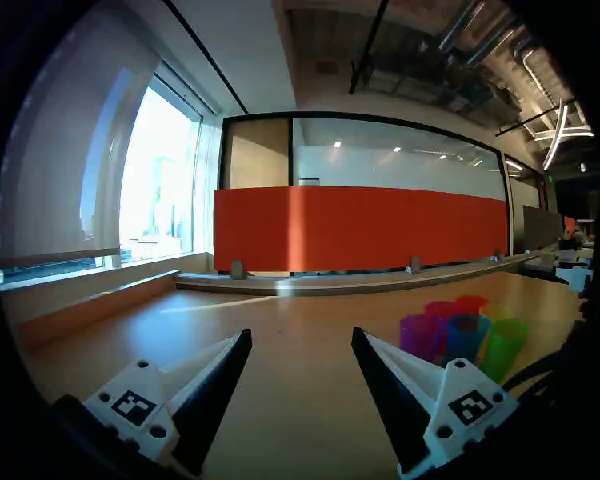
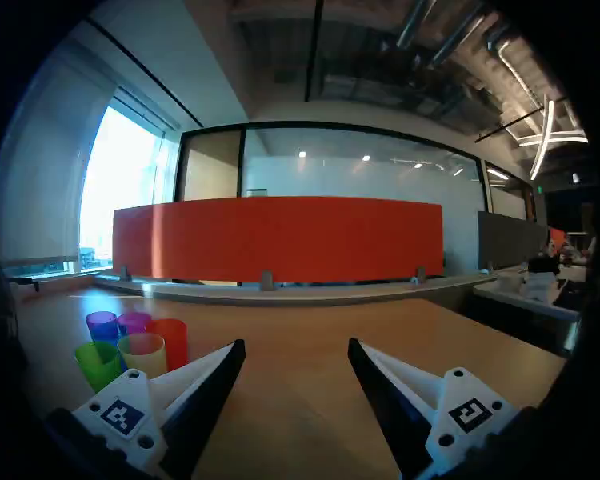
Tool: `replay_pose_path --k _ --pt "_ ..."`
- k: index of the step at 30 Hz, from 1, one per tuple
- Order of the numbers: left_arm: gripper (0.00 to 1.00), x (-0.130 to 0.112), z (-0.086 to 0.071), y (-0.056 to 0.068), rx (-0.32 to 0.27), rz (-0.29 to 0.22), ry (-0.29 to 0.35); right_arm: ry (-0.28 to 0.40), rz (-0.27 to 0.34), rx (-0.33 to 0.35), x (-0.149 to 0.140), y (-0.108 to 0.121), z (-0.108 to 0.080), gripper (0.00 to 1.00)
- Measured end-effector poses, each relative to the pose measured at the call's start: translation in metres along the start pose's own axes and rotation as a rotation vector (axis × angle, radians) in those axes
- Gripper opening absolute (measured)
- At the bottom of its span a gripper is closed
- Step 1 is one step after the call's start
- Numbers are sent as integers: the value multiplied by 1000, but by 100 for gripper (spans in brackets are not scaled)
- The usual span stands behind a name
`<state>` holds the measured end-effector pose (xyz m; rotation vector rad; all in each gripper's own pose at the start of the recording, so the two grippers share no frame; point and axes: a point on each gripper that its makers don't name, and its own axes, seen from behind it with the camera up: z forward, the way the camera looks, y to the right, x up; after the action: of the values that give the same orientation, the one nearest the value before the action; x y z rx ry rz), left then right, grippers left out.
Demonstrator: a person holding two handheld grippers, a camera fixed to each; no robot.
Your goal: Pour water
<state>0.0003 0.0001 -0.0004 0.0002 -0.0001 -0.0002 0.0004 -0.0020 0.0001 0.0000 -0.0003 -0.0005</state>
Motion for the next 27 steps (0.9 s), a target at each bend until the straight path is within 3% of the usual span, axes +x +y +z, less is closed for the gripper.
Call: replay_pose_path --k 27 --pt "93 4 2 2 -13 17 -4 -7 -20 20 -2 -5 -1 100"
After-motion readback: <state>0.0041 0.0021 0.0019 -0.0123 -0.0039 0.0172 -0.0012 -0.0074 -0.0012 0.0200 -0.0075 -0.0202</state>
